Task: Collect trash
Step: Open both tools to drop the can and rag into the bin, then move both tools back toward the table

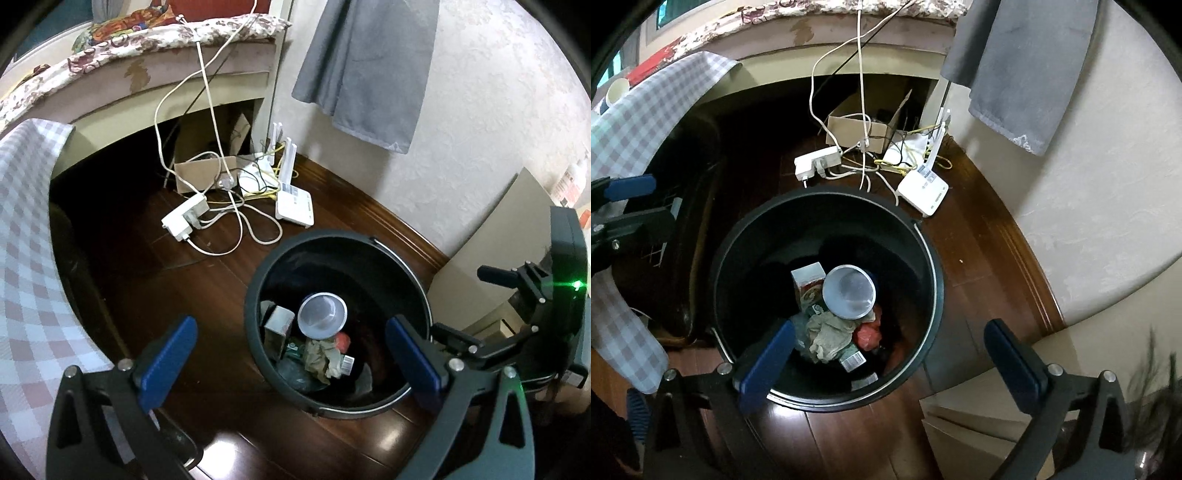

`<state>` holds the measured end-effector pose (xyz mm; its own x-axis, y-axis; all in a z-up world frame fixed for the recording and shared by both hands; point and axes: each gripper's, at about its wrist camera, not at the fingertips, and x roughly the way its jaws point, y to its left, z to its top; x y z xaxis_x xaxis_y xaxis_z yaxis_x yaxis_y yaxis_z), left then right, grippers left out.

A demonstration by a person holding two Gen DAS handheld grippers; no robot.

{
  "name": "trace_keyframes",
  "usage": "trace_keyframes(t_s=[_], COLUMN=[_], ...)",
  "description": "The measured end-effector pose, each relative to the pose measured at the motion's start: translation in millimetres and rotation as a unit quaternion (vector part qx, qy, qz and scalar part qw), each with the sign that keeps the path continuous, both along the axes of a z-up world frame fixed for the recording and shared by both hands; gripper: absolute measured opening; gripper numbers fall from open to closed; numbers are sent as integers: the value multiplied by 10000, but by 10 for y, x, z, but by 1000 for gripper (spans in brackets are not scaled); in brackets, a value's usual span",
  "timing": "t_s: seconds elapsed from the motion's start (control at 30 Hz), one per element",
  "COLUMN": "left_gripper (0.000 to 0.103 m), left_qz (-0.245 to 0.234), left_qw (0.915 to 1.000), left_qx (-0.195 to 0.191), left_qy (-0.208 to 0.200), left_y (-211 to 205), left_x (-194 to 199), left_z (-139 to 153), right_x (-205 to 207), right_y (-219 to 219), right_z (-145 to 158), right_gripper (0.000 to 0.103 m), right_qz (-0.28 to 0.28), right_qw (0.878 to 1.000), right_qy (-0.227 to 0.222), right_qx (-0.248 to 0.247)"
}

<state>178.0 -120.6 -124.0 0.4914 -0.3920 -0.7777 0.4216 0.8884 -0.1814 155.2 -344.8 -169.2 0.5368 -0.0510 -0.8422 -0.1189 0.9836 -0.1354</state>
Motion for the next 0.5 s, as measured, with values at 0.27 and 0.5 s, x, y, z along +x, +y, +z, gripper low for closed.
trace_keyframes(t_s=[0.27,0.5], left_gripper=[103,103], left_qz=[14,97], left_qw=[9995,9986], left_qx=[80,84], left_qy=[-302,-520], left_y=[37,105], left_x=[-124,-213], left_z=[191,421], right_x=[-126,-257], right_y=[69,149], right_z=[252,480], right_gripper=[103,103], right_qz=[80,43], right_qw=[9993,9979], right_qy=[-371,-647], right_qx=[35,19])
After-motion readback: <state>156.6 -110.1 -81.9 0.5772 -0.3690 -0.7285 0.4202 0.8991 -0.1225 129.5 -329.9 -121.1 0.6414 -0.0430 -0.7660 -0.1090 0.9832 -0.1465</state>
